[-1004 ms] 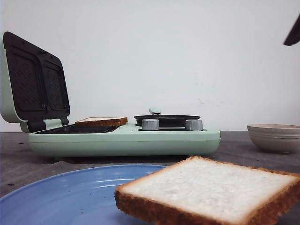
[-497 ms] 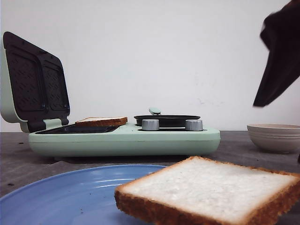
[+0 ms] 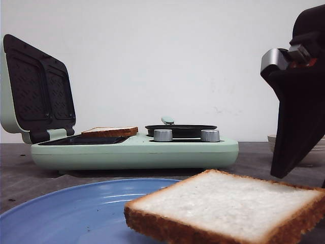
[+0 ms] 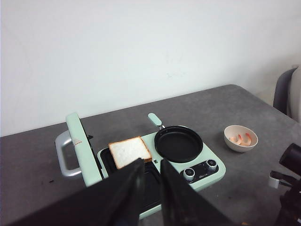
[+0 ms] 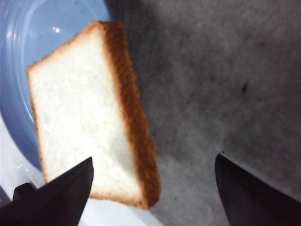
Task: Make breakfast with bread and shrimp
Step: 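Lower the right gripper to the remaining bread slice and grasp, then lift the bread with the right gripper toward the sandwich maker, then lower the bread onto the near sandwich plate and open right gripper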
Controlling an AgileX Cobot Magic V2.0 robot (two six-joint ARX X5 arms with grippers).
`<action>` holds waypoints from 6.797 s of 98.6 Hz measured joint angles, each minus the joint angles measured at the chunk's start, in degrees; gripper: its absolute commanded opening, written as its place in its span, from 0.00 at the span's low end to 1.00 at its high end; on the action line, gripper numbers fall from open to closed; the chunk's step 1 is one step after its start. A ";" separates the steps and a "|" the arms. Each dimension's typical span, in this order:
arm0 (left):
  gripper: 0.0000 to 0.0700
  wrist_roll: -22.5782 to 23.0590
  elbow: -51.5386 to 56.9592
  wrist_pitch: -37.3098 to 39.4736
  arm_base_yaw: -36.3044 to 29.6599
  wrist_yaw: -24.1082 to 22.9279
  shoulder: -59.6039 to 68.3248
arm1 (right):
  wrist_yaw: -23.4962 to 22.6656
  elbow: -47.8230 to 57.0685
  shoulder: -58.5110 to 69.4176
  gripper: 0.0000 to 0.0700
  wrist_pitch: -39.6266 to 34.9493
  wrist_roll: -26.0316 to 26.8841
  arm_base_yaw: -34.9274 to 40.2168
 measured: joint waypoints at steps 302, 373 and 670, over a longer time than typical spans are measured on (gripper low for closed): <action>0.02 -2.08 -25.18 7.37 0.00 -1.22 -6.32 | 7.39 22.12 20.96 0.00 60.63 45.72 13.64; 0.02 -1.40 -25.18 10.27 0.00 -1.22 -6.32 | 13.42 29.57 28.85 0.00 49.51 46.16 15.06; 0.01 -2.47 -34.88 38.18 1.05 -1.95 16.24 | 30.95 22.49 -31.67 0.00 14.95 -5.81 8.17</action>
